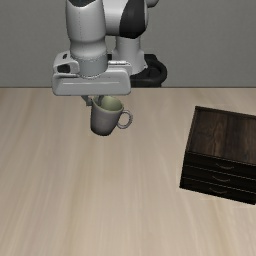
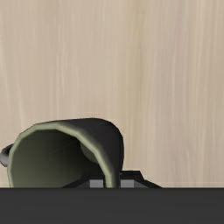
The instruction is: Pick up the green mug on the table and place it on the wooden cabinet
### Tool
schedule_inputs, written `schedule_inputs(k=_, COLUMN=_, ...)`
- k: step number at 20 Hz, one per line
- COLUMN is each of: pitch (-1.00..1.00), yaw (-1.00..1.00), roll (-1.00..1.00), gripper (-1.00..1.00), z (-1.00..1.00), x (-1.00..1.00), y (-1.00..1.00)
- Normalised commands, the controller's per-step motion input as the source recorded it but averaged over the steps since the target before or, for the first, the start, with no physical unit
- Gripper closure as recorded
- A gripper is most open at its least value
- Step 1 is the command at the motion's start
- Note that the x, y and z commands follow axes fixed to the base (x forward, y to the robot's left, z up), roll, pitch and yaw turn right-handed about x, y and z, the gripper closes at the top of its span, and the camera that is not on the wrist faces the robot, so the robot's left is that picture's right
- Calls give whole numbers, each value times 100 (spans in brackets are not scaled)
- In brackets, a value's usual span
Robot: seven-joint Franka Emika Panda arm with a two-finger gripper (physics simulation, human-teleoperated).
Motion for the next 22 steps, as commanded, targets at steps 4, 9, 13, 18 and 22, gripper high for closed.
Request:
schedule_inputs(k=4, pitch=0, yaw=0, roll=0, gripper=100, z=75, x=0, y=25)
schedule_inputs(k=9, pitch=0, yaw=0, roll=0, gripper=100, z=0, x=0, y=100)
schedule_inputs(k=13, pitch=0, yaw=0, roll=0, gripper=100, z=0, x=0, y=100)
schedule_inputs(k=18, pitch=0, yaw=0, roll=0, gripper=100, z=0, x=0, y=100)
schedule_inputs(k=22, pitch=0, yaw=0, roll=0, gripper=100, z=0, x=0, y=100)
